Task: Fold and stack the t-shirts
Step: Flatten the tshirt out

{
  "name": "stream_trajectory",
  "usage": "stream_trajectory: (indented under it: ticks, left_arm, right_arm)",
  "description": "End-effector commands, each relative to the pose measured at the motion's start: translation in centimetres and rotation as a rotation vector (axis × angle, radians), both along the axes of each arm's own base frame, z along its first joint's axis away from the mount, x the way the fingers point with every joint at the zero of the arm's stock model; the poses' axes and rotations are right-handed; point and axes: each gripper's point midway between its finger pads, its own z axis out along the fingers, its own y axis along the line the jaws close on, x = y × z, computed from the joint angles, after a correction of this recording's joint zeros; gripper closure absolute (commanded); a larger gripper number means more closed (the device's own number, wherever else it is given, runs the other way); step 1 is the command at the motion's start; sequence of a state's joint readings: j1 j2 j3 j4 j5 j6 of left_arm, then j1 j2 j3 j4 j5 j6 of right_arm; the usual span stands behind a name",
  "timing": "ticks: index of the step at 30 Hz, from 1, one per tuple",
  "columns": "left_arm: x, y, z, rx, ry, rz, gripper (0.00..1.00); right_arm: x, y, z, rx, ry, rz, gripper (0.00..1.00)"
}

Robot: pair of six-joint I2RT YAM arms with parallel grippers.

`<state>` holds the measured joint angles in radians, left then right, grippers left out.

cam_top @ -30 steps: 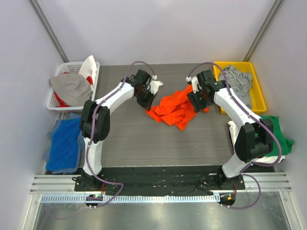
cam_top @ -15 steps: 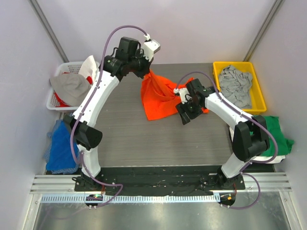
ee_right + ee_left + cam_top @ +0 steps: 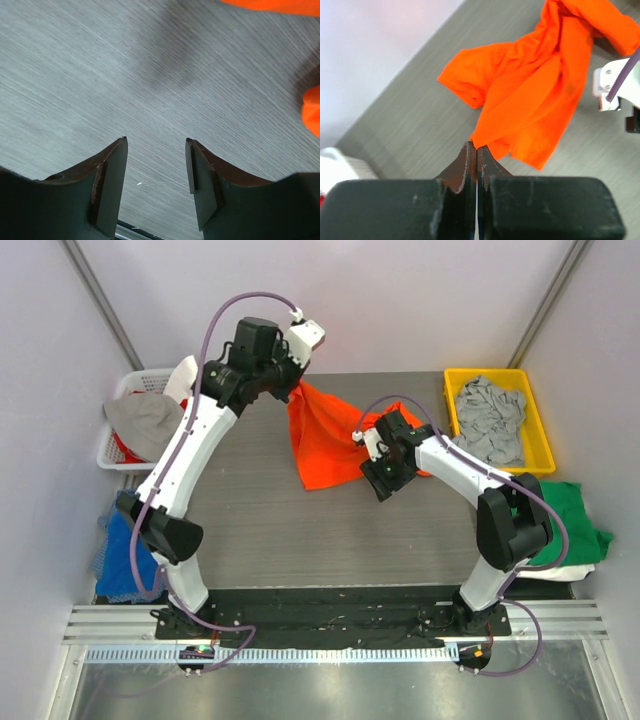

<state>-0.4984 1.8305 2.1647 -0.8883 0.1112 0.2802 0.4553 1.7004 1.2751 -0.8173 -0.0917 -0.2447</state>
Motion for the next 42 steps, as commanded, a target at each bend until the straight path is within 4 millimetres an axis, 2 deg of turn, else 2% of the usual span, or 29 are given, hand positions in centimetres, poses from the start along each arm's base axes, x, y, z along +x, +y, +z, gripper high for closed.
stream_trajectory:
  ticks: [1, 3, 4, 6, 7, 12, 15, 20, 21, 23, 24, 26, 27, 29, 30, 31, 32, 33, 34, 35, 36, 42]
  left_arm:
    - [0.3, 2.6, 3.3, 0.071, -0.170, 0.066, 1.00]
    - [1.0, 3.9, 2.8, 0.124, -0.198, 0.117, 1.00]
    - [1.0, 4.4, 1.4, 0.169, -0.188, 0.118, 1.00]
    - [1.5, 5.1, 0.9, 0.202, -0.215, 0.145, 1.00]
    - [1.4, 5.4, -0.1, 0.223, -0.204, 0.144, 1.00]
    - [0.9, 5.4, -2.6, 0.247, -0.154, 0.126, 1.00]
    - [0.2, 5.3, -4.8, 0.262, -0.095, 0.109, 1.00]
    - [-0.8, 6.1, -7.6, 0.303, -0.035, 0.106, 1.00]
    - [-1.2, 6.5, -8.4, 0.320, -0.022, 0.109, 1.00]
    - [-1.2, 7.1, -8.9, 0.348, -0.027, 0.135, 1.00]
    - [-1.4, 7.6, -9.8, 0.365, -0.016, 0.144, 1.00]
    - [-1.5, 8.1, -10.4, 0.384, -0.012, 0.155, 1.00]
    - [-1.9, 8.2, -11.2, 0.392, 0.007, 0.148, 1.00]
    - [-2.9, 7.8, -12.1, 0.367, 0.046, 0.120, 1.00]
    - [-3.4, 7.6, -12.8, 0.361, 0.073, 0.107, 1.00]
    - [-4.0, 7.6, -13.4, 0.362, 0.102, 0.095, 1.00]
    - [-4.5, 7.5, -13.8, 0.348, 0.130, 0.094, 1.00]
    - [-5.1, 7.1, -14.6, 0.340, 0.162, 0.066, 1.00]
    - [-5.8, 7.2, -15.2, 0.342, 0.193, 0.060, 1.00]
    - [-6.2, 7.2, -15.6, 0.337, 0.215, 0.053, 1.00]
    - [-6.9, 7.0, -16.5, 0.335, 0.248, 0.033, 1.00]
    - [-9.3, 7.8, -18.8, 0.364, 0.331, 0.000, 1.00]
  right_arm:
    - [1.4, -0.9, 0.8, -0.036, -0.087, -0.043, 0.43]
    - [1.4, -0.9, 0.9, -0.039, -0.093, -0.046, 0.43]
    - [1.7, -1.5, 0.9, -0.070, -0.112, -0.058, 0.43]
    - [1.8, -1.7, 1.2, -0.072, -0.125, -0.067, 0.44]
    - [2.0, -2.0, 1.4, -0.087, -0.136, -0.074, 0.44]
    - [3.3, -3.0, 2.4, -0.124, -0.191, -0.105, 0.44]
    - [5.7, -3.4, 4.6, -0.104, -0.278, -0.153, 0.44]
    - [9.8, -5.4, 7.3, -0.100, -0.402, -0.242, 0.39]
    - [11.0, -5.5, 8.6, -0.086, -0.440, -0.257, 0.37]
    - [12.6, -6.3, 8.8, -0.088, -0.452, -0.279, 0.35]
    - [13.7, -6.4, 10.0, -0.075, -0.483, -0.289, 0.34]
    - [15.4, -7.1, 9.6, -0.079, -0.483, -0.307, 0.33]
    - [16.6, -7.1, 10.8, -0.065, -0.511, -0.315, 0.32]
    - [18.1, -7.2, 9.4, -0.061, -0.484, -0.318, 0.31]
    - [19.2, -6.9, 10.5, -0.046, -0.509, -0.320, 0.31]
    - [19.8, -6.4, 10.2, -0.033, -0.502, -0.310, 0.31]
    - [20.4, -6.1, 8.5, -0.037, -0.466, -0.301, 0.32]
    - [21.2, -5.7, 9.1, -0.020, -0.478, -0.304, 0.31]
    - [21.7, -5.4, 8.5, -0.015, -0.467, -0.302, 0.32]
    - [22.1, -5.1, 7.0, -0.014, -0.439, -0.296, 0.31]
    - [22.7, -4.8, 6.9, -0.008, -0.441, -0.295, 0.31]
    - [23.6, -4.4, 2.9, -0.024, -0.385, -0.273, 0.32]
